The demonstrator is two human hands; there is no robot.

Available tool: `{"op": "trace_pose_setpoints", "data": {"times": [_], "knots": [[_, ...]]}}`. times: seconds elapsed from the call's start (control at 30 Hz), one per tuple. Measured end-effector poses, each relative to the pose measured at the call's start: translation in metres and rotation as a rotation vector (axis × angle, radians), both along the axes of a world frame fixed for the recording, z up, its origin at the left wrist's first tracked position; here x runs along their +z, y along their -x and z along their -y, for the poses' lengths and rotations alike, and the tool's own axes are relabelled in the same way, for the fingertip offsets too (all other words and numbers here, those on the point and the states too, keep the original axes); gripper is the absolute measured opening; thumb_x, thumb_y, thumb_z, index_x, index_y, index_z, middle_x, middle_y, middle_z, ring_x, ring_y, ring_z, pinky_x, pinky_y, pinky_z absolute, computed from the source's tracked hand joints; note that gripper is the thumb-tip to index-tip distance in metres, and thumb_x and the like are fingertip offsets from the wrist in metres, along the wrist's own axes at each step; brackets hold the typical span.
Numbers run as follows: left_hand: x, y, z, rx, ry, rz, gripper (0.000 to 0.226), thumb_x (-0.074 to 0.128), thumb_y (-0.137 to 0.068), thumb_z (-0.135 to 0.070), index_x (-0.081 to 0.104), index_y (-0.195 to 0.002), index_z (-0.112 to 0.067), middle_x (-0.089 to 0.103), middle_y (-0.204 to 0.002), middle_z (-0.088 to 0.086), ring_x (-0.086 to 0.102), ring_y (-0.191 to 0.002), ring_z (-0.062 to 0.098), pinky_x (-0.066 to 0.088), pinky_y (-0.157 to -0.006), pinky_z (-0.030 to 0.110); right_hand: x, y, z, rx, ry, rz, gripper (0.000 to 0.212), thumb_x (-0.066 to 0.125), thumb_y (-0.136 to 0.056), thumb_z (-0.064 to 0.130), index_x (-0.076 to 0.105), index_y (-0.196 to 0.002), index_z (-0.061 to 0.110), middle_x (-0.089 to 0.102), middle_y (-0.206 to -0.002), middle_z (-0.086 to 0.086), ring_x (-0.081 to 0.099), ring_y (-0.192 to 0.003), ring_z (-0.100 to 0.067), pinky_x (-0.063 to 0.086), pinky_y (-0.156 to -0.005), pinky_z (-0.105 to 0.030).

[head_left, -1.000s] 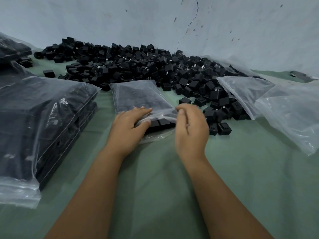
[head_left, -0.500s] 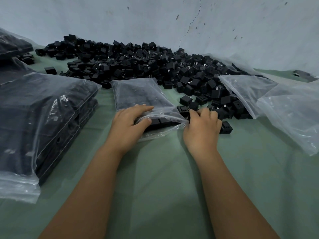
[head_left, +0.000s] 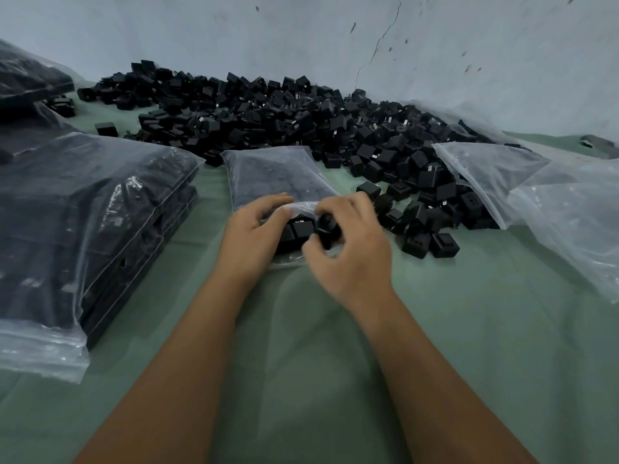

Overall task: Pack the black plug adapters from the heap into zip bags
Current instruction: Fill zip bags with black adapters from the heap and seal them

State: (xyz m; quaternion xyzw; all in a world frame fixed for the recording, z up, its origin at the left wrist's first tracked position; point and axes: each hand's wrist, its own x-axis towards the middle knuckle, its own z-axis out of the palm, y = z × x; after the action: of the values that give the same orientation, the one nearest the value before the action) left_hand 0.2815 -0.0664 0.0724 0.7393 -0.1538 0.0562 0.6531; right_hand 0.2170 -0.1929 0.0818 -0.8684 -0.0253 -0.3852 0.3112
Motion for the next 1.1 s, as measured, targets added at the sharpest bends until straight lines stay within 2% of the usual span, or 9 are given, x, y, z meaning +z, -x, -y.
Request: {"op": "trace_pose_setpoints", "data": {"times": [0.13, 0.2, 0.3, 0.47, 0.57, 0.7, 0.8, 0.93, 1.1], "knots": [[0.001, 0.001, 0.002, 0.028, 0.006, 0.011, 0.022, 0.056, -0.096, -0.018, 0.071, -0.098, -0.034, 0.069, -0.102, -0.023, 0.062, -0.097, -0.011, 0.046, -0.077, 0.006, -0.009, -0.006, -0.013, -0.002, 0.054, -0.087, 0.026, 0.068, -0.073, 0.023, 0.053, -0.095, 0.022, 0.048, -0.1, 0.008, 0.053, -0.071, -0.012, 0.045, -0.05, -0.026], [0.0, 0.001, 0.003, 0.058, -0.01, 0.011, 0.022, 0.055, -0.097, -0.02, 0.073, -0.108, -0.025, 0.07, -0.105, -0.02, 0.062, -0.098, -0.011, 0.046, -0.08, 0.006, -0.011, -0.008, -0.012, -0.056, 0.064, -0.112, 0.024, 0.07, -0.075, 0.025, 0.053, -0.092, 0.022, 0.051, -0.098, 0.009, 0.054, -0.075, -0.013, 0.044, -0.052, -0.028], [0.0, 0.002, 0.004, 0.06, -0.036, 0.007, 0.026, 0.052, -0.099, -0.019, 0.072, -0.114, -0.016, 0.071, -0.11, -0.009, 0.064, -0.105, 0.002, 0.05, -0.095, 0.024, -0.011, -0.01, -0.007, -0.178, 0.091, -0.134, 0.024, 0.071, -0.076, 0.035, 0.05, -0.084, 0.026, 0.055, -0.087, 0.011, 0.053, -0.081, -0.012, 0.037, -0.057, -0.026], [0.001, 0.004, 0.003, 0.021, -0.069, 0.025, 0.026, 0.049, -0.1, -0.018, 0.074, -0.102, -0.012, 0.074, -0.096, 0.004, 0.068, -0.095, 0.021, 0.052, -0.09, 0.043, -0.013, -0.013, -0.002, -0.16, 0.093, -0.234, 0.016, 0.068, -0.081, 0.038, 0.058, -0.085, 0.026, 0.063, -0.089, 0.012, 0.053, -0.093, -0.01, 0.04, -0.067, -0.025], [0.001, 0.003, 0.002, 0.011, -0.08, 0.038, 0.022, 0.053, -0.097, -0.011, 0.074, -0.104, -0.012, 0.074, -0.097, 0.0, 0.068, -0.097, 0.016, 0.053, -0.092, 0.04, -0.013, -0.011, -0.004, -0.107, 0.093, -0.212, 0.013, 0.061, -0.086, 0.034, 0.067, -0.094, 0.026, 0.067, -0.095, 0.012, 0.054, -0.098, -0.009, 0.041, -0.074, -0.022], [0.0, 0.003, 0.001, 0.02, -0.126, 0.062, 0.027, 0.056, -0.091, -0.006, 0.074, -0.101, -0.023, 0.074, -0.094, -0.012, 0.067, -0.092, 0.001, 0.052, -0.084, 0.02, -0.01, -0.006, -0.006, -0.111, 0.175, -0.172, 0.023, 0.049, -0.085, 0.025, 0.068, -0.099, 0.023, 0.068, -0.093, 0.008, 0.058, -0.091, -0.015, 0.043, -0.069, -0.025], [-0.001, 0.001, 0.0, 0.018, -0.122, 0.069, 0.027, 0.058, -0.091, -0.008, 0.074, -0.099, -0.028, 0.074, -0.091, -0.015, 0.067, -0.091, 0.0, 0.052, -0.082, 0.019, -0.008, -0.003, -0.011, -0.123, 0.329, -0.162, 0.039, 0.043, -0.078, 0.024, 0.067, -0.109, 0.027, 0.067, -0.095, 0.004, 0.058, -0.086, -0.019, 0.035, -0.065, -0.022], [0.0, 0.001, -0.001, 0.018, -0.113, 0.082, 0.031, 0.058, -0.092, -0.008, 0.072, -0.093, -0.036, 0.073, -0.089, -0.02, 0.067, -0.089, -0.003, 0.051, -0.08, 0.016, -0.009, -0.003, -0.01, -0.113, 0.315, -0.249, 0.039, 0.044, -0.078, 0.027, 0.068, -0.108, 0.033, 0.065, -0.094, 0.002, 0.056, -0.089, -0.02, 0.035, -0.065, -0.024], [0.0, 0.001, 0.0, 0.04, -0.092, 0.08, 0.029, 0.057, -0.094, -0.01, 0.073, -0.094, -0.034, 0.074, -0.09, -0.019, 0.067, -0.09, -0.003, 0.052, -0.081, 0.017, -0.009, -0.006, -0.008, -0.064, 0.328, -0.326, 0.039, 0.048, -0.081, 0.03, 0.065, -0.115, 0.037, 0.062, -0.102, 0.002, 0.052, -0.102, -0.019, 0.041, -0.091, -0.032]]}}
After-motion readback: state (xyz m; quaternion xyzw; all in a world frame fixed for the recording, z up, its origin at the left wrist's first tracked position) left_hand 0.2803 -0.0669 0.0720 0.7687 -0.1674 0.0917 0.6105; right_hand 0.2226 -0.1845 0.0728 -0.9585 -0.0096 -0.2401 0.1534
